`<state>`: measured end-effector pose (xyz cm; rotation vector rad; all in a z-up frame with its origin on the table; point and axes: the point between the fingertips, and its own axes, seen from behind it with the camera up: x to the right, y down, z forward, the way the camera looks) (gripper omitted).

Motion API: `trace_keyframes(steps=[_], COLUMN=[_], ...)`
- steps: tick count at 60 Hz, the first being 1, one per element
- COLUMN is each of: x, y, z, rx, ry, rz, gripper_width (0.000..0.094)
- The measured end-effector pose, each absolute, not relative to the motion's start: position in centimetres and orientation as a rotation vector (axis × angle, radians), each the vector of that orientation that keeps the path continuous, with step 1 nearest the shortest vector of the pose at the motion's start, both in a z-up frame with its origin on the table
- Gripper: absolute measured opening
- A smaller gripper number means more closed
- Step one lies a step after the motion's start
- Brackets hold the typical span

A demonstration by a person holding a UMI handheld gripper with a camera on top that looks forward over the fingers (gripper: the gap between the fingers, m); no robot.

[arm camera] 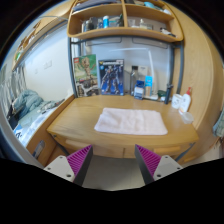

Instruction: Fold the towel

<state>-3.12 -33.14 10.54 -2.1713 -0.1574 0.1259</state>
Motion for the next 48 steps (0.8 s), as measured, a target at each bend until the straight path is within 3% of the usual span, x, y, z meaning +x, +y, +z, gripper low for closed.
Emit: trace_keyframes(steps=[17,28,37,38,39,44,45,46,48], x=[-11.7,-12.7,-13.1,-13.2,-13.2,-12.6,-12.6,-12.5,-12.2], y=[-19.9,-10.6,-7.2,-6.9,-6.5,-6.4,-6.4,-6.4,-6.4], z=[5.3,2.6,-1.3,-1.5,-1.2,-1.4,-1.4,-1.4,-1.4], rx=[-2.228,-2.249,-2.316,-2.31,-2.285,-2.289,-2.284,-2.284,-2.281], ry=[-0.151,-0.125,-0.126,-0.129,-0.125,-0.116,-0.111,-0.11,-0.113], rz=[0.124,0.031,-0.02,-0.023,-0.027,-0.062,-0.064,-0.069,-0.084], gripper_width=[0.086,0.0742,0.0657,0.0723,0.0637,0.0472,0.0367,0.0409,0.0261])
